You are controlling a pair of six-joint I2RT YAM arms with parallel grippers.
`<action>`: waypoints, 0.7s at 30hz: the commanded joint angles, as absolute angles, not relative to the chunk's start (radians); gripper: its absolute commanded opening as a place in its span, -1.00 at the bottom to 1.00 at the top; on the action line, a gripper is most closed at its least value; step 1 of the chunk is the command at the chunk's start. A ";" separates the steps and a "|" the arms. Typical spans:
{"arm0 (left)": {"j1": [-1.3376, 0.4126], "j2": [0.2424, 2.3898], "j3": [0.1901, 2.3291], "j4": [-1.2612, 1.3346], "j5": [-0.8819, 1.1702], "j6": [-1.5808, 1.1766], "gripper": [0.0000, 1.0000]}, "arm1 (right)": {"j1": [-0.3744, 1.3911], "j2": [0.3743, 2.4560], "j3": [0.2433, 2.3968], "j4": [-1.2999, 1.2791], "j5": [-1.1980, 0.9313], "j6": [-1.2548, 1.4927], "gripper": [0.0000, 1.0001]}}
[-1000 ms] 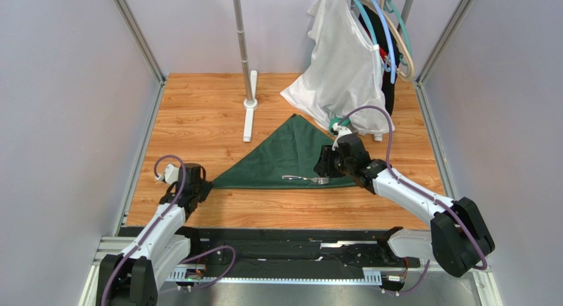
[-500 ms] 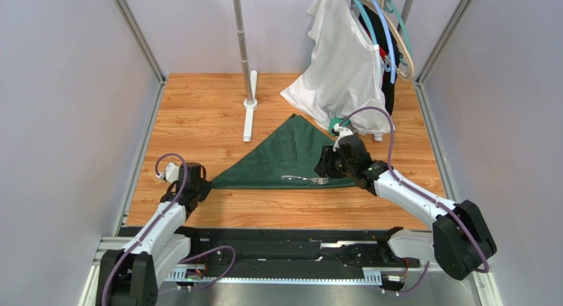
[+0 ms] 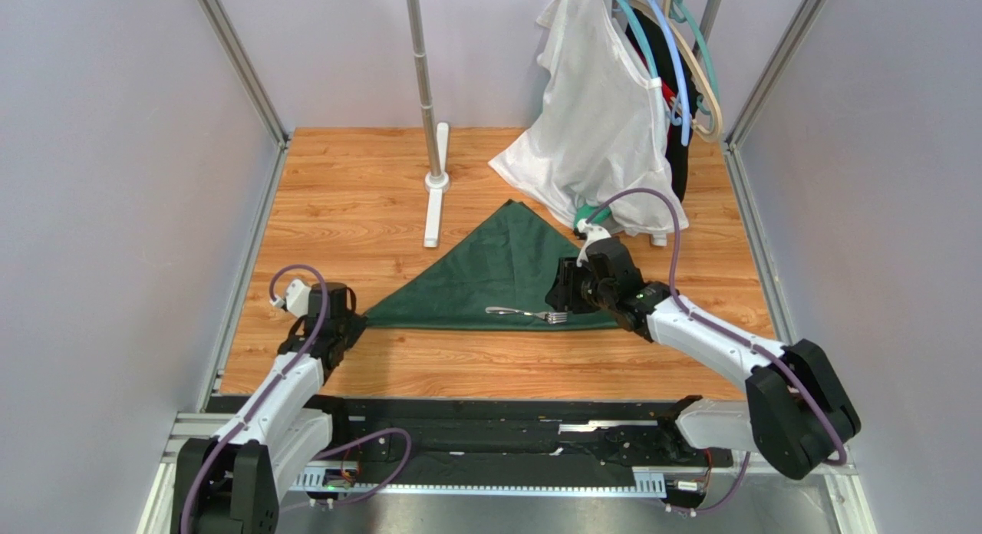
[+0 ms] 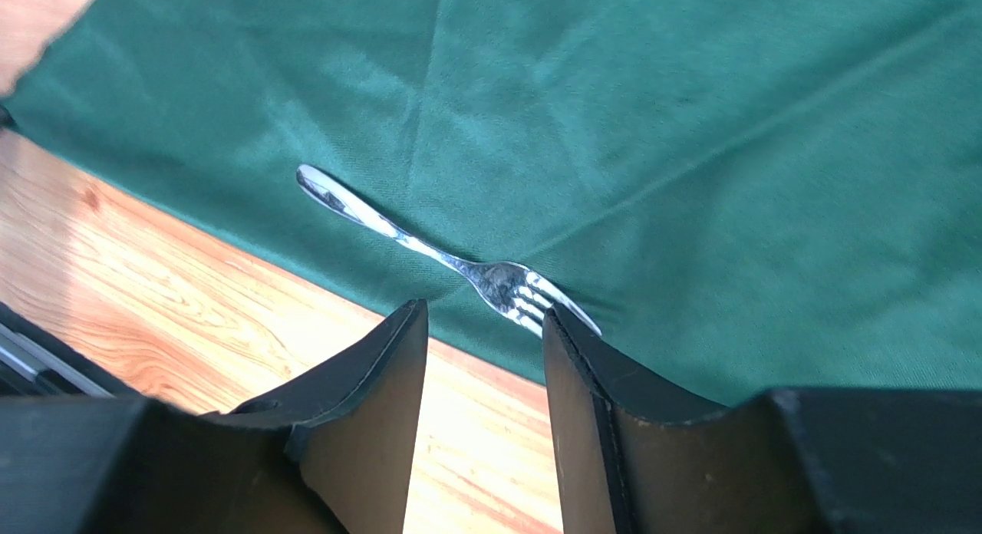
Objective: Fold the napkin, place the utensils inside, and roll it up
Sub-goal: Fold the napkin
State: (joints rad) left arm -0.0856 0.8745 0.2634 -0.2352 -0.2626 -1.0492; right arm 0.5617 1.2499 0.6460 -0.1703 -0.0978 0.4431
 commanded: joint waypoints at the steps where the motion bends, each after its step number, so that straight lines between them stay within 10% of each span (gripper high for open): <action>1: -0.058 0.857 0.253 -0.219 -0.262 -1.009 -1.00 | 0.623 1.325 0.683 -0.038 -0.121 0.399 -0.10; 21: -0.020 0.884 0.230 -0.156 -0.196 -0.991 -1.00 | 0.715 1.718 0.870 0.169 -0.259 0.394 -0.15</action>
State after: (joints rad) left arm -0.0303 0.8772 0.2420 -0.1806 -0.2096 -1.0111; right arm 0.7067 1.6909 0.8204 0.1123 -0.2287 0.4183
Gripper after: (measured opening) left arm 0.009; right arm 0.430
